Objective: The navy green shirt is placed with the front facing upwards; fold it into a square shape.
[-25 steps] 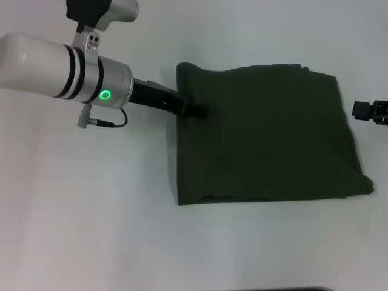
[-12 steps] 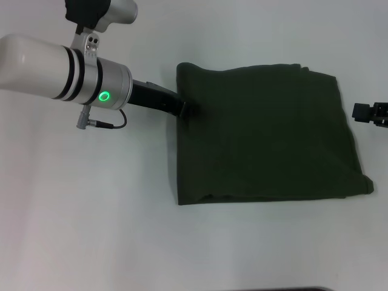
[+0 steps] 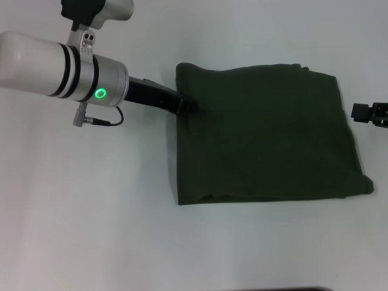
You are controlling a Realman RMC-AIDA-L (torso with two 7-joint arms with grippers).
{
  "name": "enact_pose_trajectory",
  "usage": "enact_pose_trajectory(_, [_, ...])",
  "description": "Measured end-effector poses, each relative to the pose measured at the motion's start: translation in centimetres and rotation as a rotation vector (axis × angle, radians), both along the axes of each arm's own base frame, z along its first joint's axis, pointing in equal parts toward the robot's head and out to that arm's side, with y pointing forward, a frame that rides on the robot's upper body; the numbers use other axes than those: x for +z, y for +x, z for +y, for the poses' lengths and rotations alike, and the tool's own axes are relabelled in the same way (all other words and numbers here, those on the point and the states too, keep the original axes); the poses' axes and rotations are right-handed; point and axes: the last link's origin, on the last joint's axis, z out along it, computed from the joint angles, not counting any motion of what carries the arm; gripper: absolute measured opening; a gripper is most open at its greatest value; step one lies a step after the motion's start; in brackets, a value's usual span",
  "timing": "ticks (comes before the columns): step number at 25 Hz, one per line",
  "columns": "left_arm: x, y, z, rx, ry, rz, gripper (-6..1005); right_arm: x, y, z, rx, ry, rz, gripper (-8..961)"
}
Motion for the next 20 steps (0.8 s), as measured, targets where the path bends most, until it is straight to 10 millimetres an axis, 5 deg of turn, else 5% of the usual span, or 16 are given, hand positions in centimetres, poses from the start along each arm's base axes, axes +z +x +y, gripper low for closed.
enact_pose_trajectory(16, [1.9,0.0,0.3,0.007,0.034,-0.039,88,0.2,0.1,-0.2,0.007,0.0,-0.002,267])
enact_pose_trajectory(20, [2.7,-0.5,0.3,0.035,0.066,-0.065,136,0.4,0.7,-1.2,-0.012,-0.002,0.0,331])
